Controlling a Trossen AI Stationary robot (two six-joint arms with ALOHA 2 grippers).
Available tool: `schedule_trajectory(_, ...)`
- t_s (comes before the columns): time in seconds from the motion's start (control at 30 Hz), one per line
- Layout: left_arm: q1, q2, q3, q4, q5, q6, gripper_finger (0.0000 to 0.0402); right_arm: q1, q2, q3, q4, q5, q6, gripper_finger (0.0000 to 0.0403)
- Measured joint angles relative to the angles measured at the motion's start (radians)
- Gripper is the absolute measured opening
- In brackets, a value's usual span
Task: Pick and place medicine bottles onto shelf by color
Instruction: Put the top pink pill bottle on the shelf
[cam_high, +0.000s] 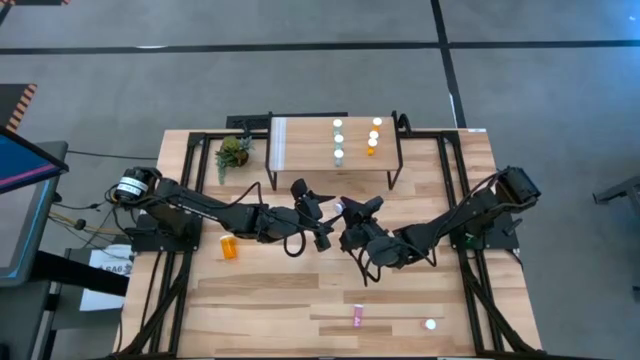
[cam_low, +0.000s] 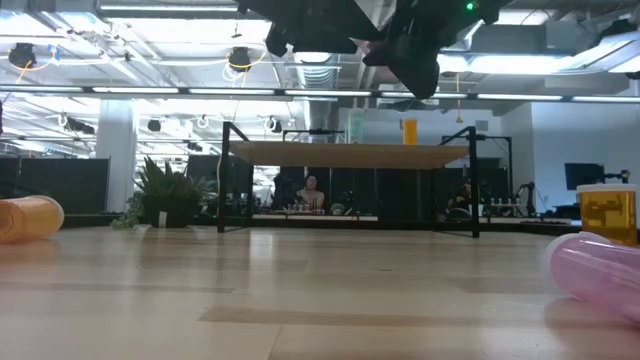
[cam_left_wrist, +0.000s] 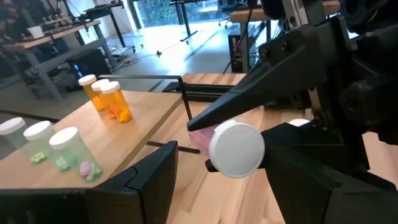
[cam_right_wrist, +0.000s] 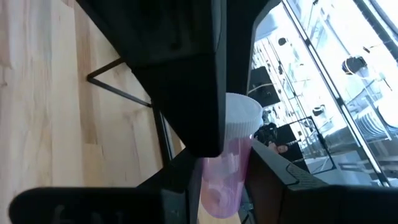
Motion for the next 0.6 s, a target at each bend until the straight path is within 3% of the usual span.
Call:
schedule_trajectory(0.2,-0.001,0.0,0.0,-0.001,0.004,0.012,0.0229,0.0,0.0,0.0,0.0,-0.016,0.0,0.0122)
schedule_trajectory(0.47,-0.005,0.0,0.0,-0.008,-0.006,0.014,0.0317,-0.001,0.0,0.0,-0.001,-0.016,0.0,0.0122)
schedule_trajectory(0.6,-0.009,0.0,0.0,0.018,-0.008,0.048,0.0332,-0.001,0.0,0.0,-0.001,-0.016,0.0,0.0122)
